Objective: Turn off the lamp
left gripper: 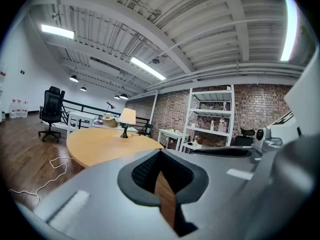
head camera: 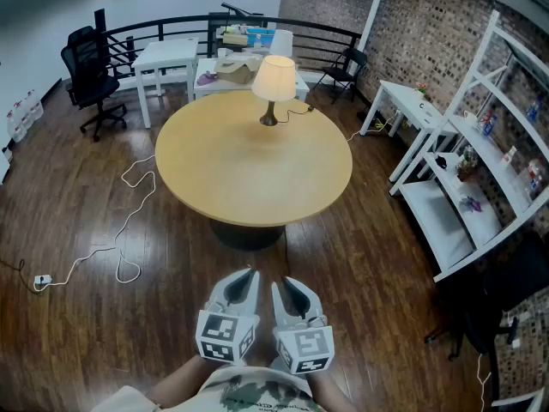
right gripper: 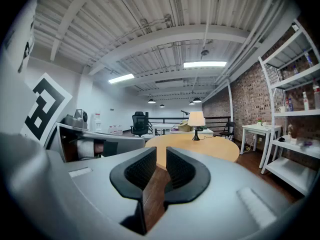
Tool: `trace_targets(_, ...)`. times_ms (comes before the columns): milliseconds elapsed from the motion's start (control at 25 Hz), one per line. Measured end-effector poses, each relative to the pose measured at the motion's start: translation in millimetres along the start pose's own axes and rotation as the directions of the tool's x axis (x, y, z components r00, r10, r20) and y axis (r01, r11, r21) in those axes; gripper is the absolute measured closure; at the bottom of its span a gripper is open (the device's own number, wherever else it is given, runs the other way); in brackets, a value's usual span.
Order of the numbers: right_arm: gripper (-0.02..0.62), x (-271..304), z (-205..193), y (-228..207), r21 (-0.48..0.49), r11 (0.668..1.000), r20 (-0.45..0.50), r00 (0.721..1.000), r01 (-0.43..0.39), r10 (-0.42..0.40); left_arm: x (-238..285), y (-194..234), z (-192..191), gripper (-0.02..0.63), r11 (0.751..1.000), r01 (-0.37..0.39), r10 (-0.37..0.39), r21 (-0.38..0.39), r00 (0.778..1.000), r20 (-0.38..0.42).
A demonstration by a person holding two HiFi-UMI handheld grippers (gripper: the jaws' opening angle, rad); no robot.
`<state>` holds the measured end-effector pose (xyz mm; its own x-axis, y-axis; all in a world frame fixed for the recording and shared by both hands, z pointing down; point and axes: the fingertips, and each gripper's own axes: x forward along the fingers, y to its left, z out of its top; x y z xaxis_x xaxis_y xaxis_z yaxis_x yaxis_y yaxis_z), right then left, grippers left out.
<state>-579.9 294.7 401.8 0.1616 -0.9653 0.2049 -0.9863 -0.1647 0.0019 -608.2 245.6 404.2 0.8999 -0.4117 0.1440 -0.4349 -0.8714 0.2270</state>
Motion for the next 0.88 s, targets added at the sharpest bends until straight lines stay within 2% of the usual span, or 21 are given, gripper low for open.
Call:
trace_targets(240,0.536,10,4,-43,0.003,1.000,0.006,1.000,-0.019,0.019,37,-13,3,0.612,1.000,-0.019,0.019,0.017,1.000,-0.008)
trace_targets(880,0.535,55,23,-196,0.034,0.997,0.030,0.997,-0.075,0.074,182,-67,23,0.612,0.994,-0.076,0.079,0.075,0.996,-0.031)
